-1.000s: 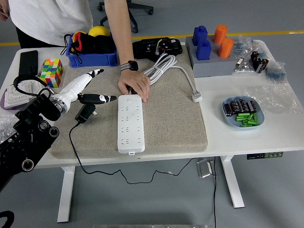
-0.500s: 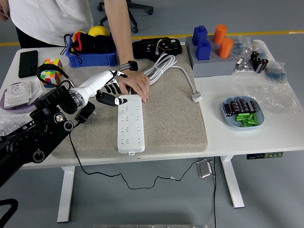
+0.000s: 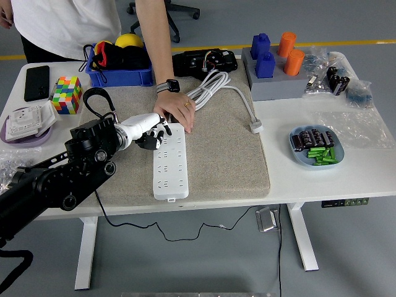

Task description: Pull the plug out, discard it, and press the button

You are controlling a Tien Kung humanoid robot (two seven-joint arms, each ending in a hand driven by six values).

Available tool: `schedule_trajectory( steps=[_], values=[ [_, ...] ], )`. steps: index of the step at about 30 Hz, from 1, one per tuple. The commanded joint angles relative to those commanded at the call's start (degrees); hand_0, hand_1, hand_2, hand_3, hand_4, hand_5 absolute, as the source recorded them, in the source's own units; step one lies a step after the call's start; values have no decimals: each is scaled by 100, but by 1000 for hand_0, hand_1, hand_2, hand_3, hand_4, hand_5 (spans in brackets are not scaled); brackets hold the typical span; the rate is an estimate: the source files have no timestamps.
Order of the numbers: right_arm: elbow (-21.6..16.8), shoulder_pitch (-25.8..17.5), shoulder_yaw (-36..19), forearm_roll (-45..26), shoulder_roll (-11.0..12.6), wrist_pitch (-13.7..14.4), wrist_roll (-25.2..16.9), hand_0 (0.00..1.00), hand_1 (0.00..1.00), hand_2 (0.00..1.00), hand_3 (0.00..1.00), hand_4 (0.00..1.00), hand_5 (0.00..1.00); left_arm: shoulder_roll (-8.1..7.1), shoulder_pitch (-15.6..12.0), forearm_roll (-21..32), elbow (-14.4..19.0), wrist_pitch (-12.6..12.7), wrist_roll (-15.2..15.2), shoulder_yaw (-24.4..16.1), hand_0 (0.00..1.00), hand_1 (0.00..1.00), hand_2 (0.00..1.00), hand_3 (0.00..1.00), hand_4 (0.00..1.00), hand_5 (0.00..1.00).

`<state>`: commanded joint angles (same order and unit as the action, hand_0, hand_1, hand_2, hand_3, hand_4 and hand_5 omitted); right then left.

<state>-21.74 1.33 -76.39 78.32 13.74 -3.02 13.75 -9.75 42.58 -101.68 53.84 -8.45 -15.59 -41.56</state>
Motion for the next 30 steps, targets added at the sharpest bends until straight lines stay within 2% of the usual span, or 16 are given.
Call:
schedule_trajectory(
  steps=[12, 18, 30],
  values=[
    [-6, 18, 7, -5, 0, -1, -2, 753, 704, 711, 728, 769, 656, 155, 203, -72, -376, 19, -71, 78, 54, 18, 93, 678, 2, 2],
    [1, 13, 2, 1, -5, -1, -1, 753, 704, 711, 727, 769, 658, 214, 216, -114, -540, 80, -57, 101, 53, 18, 94, 681, 2, 2],
    [-1, 20, -12, 3, -5, 1, -1, 752, 704, 711, 727, 769, 658, 280, 196, -202, -454, 158, -63, -5, 52, 18, 95, 683, 2, 2]
  ],
)
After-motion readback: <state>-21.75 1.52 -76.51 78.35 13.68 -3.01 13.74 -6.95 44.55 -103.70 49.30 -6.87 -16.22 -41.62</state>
